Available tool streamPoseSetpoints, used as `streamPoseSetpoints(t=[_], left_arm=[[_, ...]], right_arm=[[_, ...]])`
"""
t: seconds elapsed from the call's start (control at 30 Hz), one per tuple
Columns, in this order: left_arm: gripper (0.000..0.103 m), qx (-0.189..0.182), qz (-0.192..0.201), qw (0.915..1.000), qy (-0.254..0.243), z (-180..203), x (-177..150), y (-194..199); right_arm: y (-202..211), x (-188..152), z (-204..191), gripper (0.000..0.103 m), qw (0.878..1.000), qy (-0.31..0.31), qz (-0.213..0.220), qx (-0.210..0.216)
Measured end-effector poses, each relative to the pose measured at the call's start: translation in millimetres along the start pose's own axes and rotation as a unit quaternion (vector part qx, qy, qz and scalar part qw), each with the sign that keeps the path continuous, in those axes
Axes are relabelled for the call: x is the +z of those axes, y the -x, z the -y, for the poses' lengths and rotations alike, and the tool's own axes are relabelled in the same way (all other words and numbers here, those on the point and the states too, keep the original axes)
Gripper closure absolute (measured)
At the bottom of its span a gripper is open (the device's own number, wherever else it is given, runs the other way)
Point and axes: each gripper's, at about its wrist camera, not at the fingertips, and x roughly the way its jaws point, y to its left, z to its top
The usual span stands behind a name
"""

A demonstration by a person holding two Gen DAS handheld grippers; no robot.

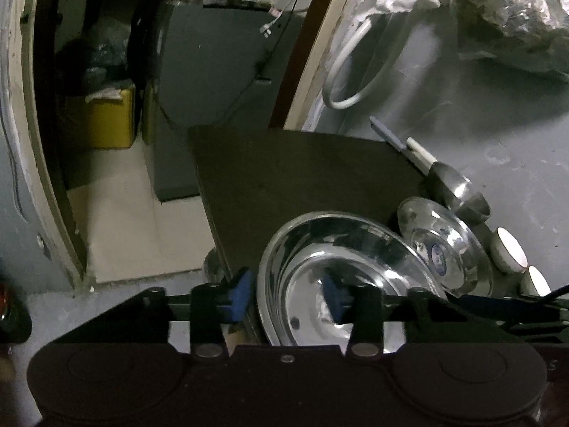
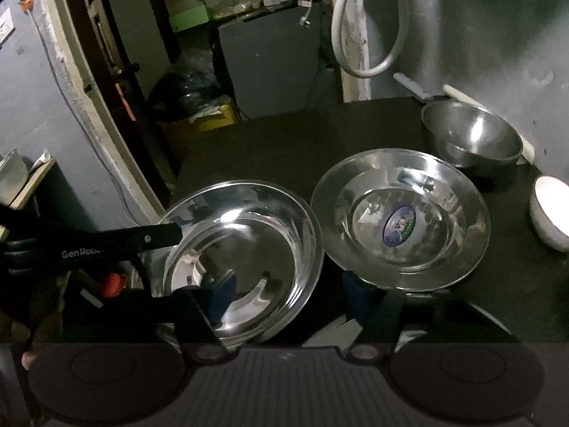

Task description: Organize plates and bowls

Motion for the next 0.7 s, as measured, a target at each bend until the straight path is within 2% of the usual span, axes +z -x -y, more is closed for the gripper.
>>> streamPoseSetpoints(t=[0.17,0.27,0.3,0.37,0.7], left_arm=[[0.073,0.010,-0.014,0.9998,0.011,-2.9,-0.1,-4.0],[0.079,0.015,-0.017,0.9997,0.014,-4.1,-0.1,-3.8],[0.081,0.018,-0.018,0.9996,0.014,-4.0,-0.4,-4.1],[0.086,0.025,-0.020,0.9994,0.016,-5.3,0.4,-3.6],[0.086,0.033,-0.017,0.9993,0.005,4.4,-2.9,16.2]], right_arm=[[-4.9,-2.4,1.8,0.041,1.000,-0.017,-0.006,-0.002],[-5.9,-3.1,0.8,0.048,1.000,-0.020,-0.005,-0.001],[-6.2,-3.2,-0.9,0.053,1.000,-0.022,-0.005,0.000],[-6.3,-4.2,-2.9,0.054,1.000,-0.022,-0.004,-0.005],[7.4,-3.2,-1.1,0.058,0.999,-0.031,0.012,-0.006]])
